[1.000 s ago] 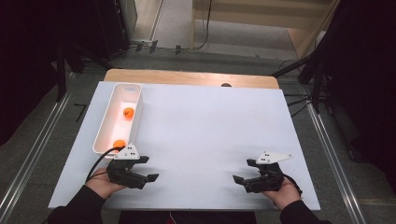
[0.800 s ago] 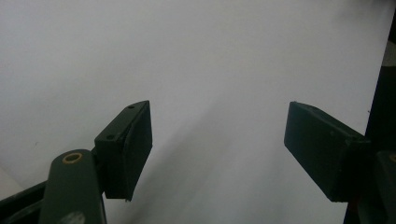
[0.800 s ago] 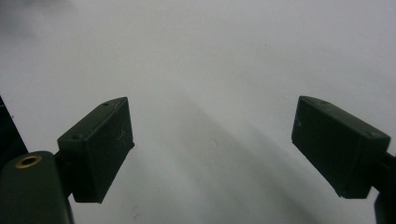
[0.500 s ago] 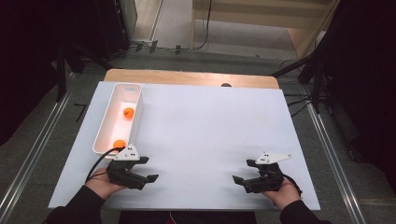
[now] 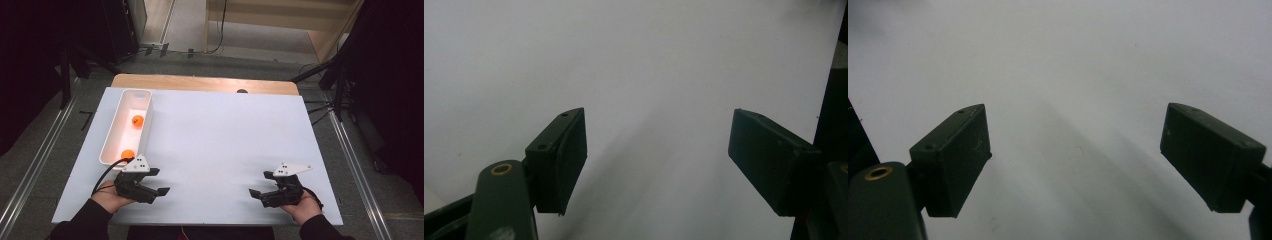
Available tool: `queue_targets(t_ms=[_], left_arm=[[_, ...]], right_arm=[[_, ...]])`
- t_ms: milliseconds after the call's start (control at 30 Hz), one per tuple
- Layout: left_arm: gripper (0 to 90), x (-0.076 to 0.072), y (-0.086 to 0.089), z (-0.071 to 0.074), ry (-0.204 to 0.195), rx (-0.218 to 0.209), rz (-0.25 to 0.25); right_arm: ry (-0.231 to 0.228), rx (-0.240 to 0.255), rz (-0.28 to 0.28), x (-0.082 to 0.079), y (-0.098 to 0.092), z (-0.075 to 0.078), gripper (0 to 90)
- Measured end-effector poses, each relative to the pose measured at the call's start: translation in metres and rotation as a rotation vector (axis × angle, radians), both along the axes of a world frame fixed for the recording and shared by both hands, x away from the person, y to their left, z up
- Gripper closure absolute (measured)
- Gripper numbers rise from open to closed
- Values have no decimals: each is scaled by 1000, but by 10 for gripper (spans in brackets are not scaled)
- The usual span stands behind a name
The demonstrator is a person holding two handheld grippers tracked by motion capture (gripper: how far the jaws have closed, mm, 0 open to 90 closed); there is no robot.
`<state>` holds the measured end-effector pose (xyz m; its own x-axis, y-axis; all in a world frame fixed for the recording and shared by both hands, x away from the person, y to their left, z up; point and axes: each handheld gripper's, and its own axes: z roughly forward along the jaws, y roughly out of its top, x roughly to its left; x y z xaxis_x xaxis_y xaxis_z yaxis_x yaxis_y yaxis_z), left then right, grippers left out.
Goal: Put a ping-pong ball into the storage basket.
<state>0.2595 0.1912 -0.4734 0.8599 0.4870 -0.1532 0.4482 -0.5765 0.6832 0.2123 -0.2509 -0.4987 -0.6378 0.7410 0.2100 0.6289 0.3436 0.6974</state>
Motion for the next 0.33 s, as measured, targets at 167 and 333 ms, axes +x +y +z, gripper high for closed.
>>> queue_targets(t_ms=[167,333], left_arm=[[238,-1,0,1,4,-13,-3],[238,0,0,0,6,-5,-3]], right_arm=[[2,-2,-1,0,0,0,112],[8,-3,6,0,0,-1,113]])
